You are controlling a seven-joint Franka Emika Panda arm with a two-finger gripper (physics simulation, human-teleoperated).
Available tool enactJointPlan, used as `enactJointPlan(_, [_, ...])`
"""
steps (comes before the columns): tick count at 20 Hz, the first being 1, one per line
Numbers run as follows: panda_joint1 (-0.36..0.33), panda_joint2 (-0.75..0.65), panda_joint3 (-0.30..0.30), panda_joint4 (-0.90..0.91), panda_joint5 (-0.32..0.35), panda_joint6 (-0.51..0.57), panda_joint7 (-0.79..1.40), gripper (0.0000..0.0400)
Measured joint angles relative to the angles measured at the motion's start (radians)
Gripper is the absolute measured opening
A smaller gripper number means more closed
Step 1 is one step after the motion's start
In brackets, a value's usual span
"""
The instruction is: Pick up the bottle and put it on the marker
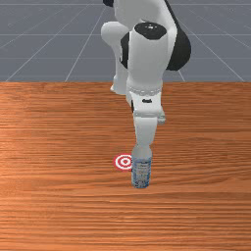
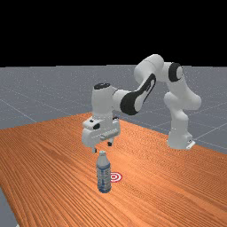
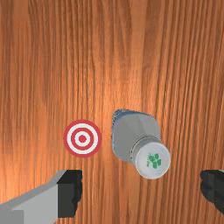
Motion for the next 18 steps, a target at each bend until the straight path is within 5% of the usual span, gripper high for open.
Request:
enactJointPlan(3, [0.0, 0.043, 0.001, 0.059, 0.003, -0.055, -0.004, 0.04])
enactJointPlan(6, [-0.005, 0.019, 0.008, -0.021, -0.009, 0.044, -0.045, 0.04])
enactJointPlan(11, [0.012, 0.03, 0.005, 0.0, -0.004, 0.018, 0.004, 0.04])
enactJointPlan(13, [0.014, 0.008, 0.003, -0.051, -0.009, 0.086, 0.011, 0.04])
enactJointPlan(14, [0.015, -0.004, 0.001, -0.08, -0.013, 0.129, 0.016, 0.0244])
enactJointPlan(15, [0.015, -0.004, 0.001, -0.084, -0.014, 0.137, 0.016, 0.017])
enactJointPlan(18, [0.019, 0.022, -0.006, -0.024, -0.001, 0.068, 0.06, 0.0166])
